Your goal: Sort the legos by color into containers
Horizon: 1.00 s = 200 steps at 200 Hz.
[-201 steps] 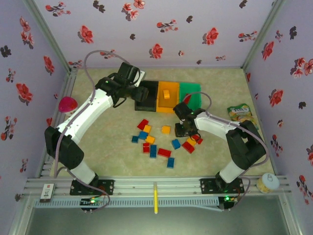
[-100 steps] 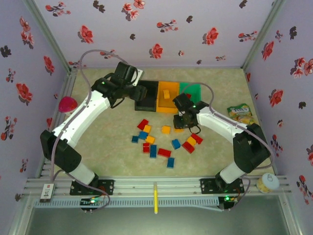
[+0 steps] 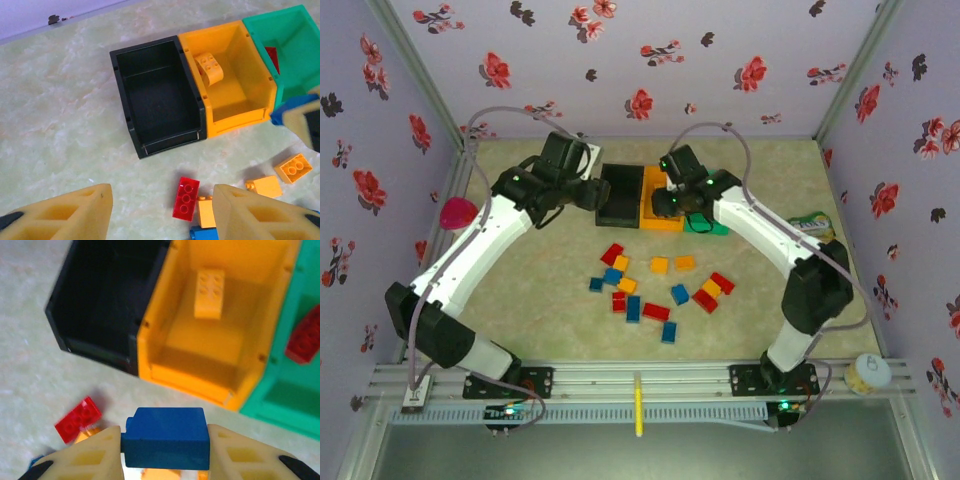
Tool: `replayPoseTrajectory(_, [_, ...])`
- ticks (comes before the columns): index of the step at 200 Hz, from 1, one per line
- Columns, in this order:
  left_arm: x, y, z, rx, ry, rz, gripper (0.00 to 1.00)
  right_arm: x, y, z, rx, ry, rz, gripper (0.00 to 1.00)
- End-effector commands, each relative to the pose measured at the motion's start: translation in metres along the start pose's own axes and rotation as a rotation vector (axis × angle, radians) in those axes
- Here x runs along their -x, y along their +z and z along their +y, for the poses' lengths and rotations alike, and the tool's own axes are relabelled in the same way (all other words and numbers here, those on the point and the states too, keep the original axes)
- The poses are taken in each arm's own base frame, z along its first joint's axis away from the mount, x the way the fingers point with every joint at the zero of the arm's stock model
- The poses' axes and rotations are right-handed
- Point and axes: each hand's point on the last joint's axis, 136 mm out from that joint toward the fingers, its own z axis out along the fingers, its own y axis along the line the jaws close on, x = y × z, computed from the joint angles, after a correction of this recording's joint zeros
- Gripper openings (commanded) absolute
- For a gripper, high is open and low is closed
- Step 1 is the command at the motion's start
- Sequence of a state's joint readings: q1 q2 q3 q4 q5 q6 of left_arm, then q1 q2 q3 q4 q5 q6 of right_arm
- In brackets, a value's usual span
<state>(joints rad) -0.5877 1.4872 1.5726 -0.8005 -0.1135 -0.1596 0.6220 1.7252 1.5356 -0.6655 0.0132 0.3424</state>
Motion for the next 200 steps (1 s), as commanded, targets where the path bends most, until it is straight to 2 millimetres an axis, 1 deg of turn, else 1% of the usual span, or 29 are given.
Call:
replayPoseTrajectory(1, [-0.008,-0.01,0.011,0.036,-0.03,0.007,0.55,0.024,0.015,0.022,0.069,-0.034,-0.027,0.36])
replayPoseTrajectory(42, [-0.018,-0.015,0.014,0.044,-0.047,0.014,0.55,0.056,0.052,0.042,0.11,-0.054,-0.043,0.36])
replayPoseTrajectory(66, [-0.026,-0.016,0.016,0.05,-0.056,0.025,0.55,0.067,0.079,0.048,0.115,-0.059,-0.031,0.37])
replayPoseTrajectory(88, [-0.031,-0.017,0.017,0.051,-0.065,0.033,0.55,0.078,0.097,0.052,0.124,-0.065,-0.028,0.44])
replayPoseTrajectory(103, [-0.034,-0.019,0.017,0.052,-0.068,0.034,0.55,0.086,0.101,0.054,0.132,-0.061,-0.031,0.5])
replayPoseTrajectory(114, [-0.034,-0.02,0.018,0.054,-0.068,0.029,0.55,0.092,0.099,0.054,0.134,-0.062,-0.036,0.51])
replayPoseTrajectory(126, [-0.035,-0.022,0.018,0.053,-0.068,0.025,0.55,0.099,0.092,0.053,0.137,-0.063,-0.053,0.54])
replayPoseTrajectory(147, [-0.037,-0.021,0.019,0.056,-0.072,0.027,0.57,0.104,0.078,0.052,0.136,-0.07,-0.072,0.57])
replayPoseTrajectory(160, [-0.038,-0.02,0.019,0.056,-0.077,0.032,0.57,0.106,0.07,0.052,0.136,-0.074,-0.079,0.57])
replayPoseTrajectory(181, [-0.043,-0.017,0.018,0.057,-0.089,0.046,0.58,0.107,0.051,0.052,0.139,-0.078,-0.102,0.57])
replayPoseTrajectory(200, [-0.053,-0.013,0.019,0.062,-0.113,0.075,0.58,0.107,0.032,0.049,0.132,-0.079,-0.13,0.58])
